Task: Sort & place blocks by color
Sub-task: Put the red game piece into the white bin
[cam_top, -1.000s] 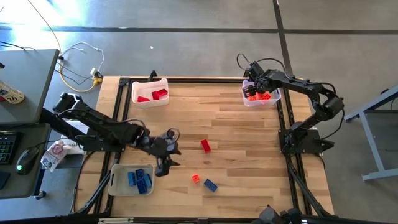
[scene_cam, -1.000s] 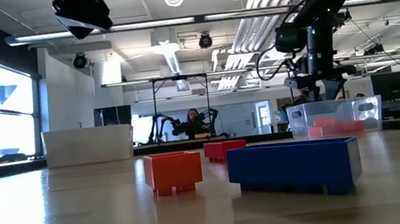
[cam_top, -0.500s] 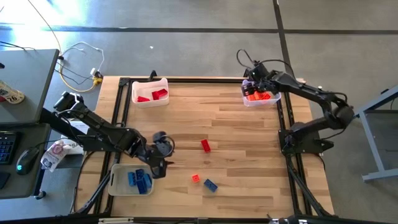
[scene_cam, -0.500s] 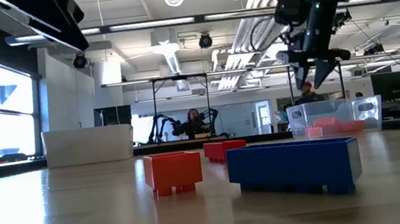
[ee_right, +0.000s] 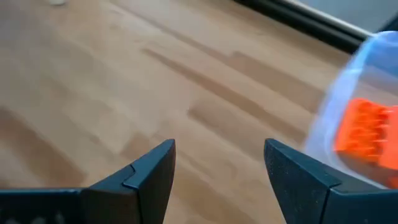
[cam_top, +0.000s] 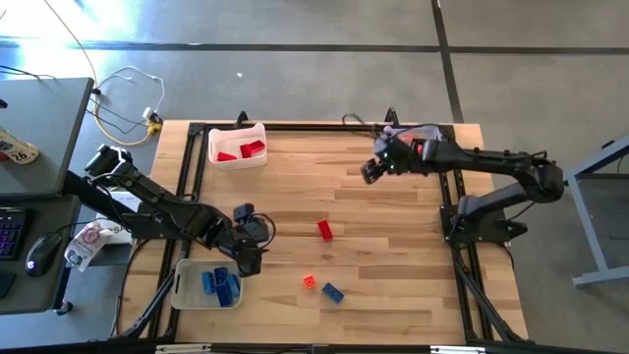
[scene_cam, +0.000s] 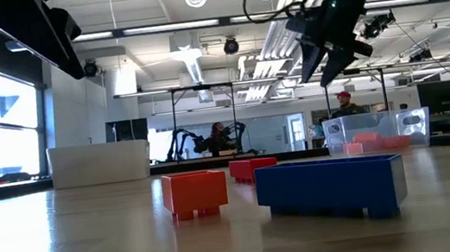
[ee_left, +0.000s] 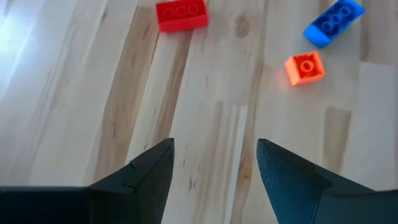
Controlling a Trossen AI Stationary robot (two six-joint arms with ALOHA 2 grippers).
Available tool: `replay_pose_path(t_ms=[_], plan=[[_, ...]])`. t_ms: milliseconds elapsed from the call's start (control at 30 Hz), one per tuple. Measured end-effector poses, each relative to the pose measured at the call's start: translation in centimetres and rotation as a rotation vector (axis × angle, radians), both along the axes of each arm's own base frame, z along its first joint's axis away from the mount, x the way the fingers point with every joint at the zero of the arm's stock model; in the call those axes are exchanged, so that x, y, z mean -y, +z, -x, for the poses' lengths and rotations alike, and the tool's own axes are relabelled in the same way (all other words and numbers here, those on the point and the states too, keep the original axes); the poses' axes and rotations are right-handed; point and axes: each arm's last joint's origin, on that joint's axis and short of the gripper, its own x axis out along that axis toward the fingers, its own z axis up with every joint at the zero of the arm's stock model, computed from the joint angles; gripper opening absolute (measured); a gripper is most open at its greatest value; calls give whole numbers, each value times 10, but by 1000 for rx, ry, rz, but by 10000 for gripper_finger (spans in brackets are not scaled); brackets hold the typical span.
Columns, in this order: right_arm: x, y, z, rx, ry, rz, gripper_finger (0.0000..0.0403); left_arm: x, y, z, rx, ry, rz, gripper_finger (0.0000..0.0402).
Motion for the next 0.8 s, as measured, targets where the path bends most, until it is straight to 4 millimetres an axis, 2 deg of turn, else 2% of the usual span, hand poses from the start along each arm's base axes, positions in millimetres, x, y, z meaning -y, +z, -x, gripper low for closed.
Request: replay_pose_path(t_ms=[433, 600, 800], plan=[[-88, 19, -38, 314, 299, 23, 231, -3, -4, 9, -88, 69, -2, 214], [-110, 29, -44, 441, 377, 24, 231, -4, -4, 10, -94, 69, -5, 214], [-127, 43, -50, 612, 422, 18, 231, -5, -6, 13, -128, 77, -16, 214]])
